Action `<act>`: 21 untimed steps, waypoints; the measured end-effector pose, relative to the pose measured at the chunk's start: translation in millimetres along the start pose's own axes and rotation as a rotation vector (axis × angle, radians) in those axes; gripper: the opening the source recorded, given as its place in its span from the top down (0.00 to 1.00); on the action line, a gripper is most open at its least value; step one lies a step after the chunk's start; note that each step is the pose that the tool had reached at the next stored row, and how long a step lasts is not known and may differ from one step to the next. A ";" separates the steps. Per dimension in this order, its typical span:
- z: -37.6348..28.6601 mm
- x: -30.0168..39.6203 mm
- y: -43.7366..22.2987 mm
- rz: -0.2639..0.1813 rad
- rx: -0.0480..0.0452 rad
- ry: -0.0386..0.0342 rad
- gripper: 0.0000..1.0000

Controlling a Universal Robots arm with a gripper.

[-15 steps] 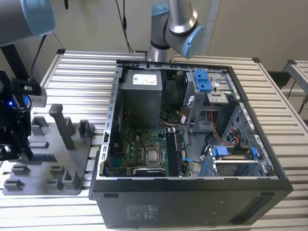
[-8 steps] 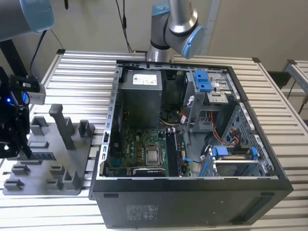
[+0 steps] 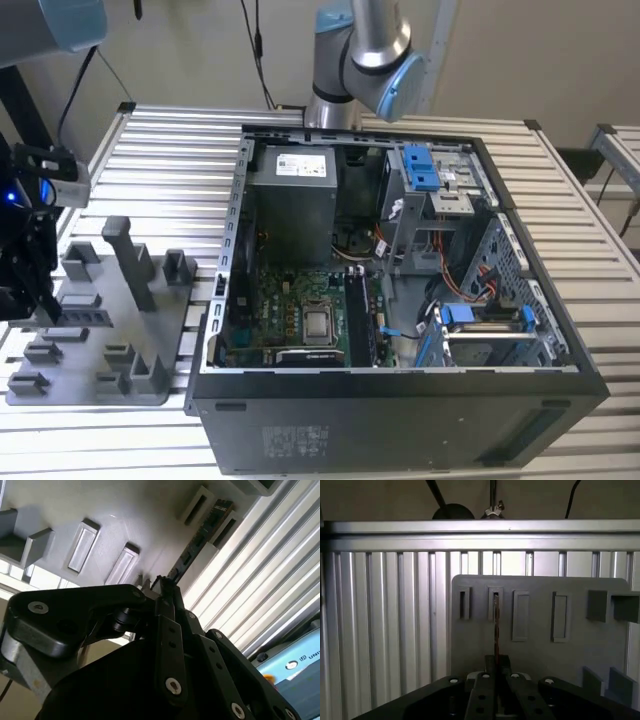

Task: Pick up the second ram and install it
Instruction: 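Pick up the second ram and move it above second insertion slot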

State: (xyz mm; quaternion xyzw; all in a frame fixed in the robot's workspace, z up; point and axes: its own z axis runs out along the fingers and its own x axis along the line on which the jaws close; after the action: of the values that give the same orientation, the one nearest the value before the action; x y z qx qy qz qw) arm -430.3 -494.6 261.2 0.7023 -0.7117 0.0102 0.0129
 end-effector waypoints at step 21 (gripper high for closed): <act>-20.1 0.7 0.1 0.000 0.0000 0.0000 0.86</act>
State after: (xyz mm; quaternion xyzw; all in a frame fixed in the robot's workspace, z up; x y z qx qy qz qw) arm -430.3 -494.6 281.3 0.7023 -0.7117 0.0102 0.0129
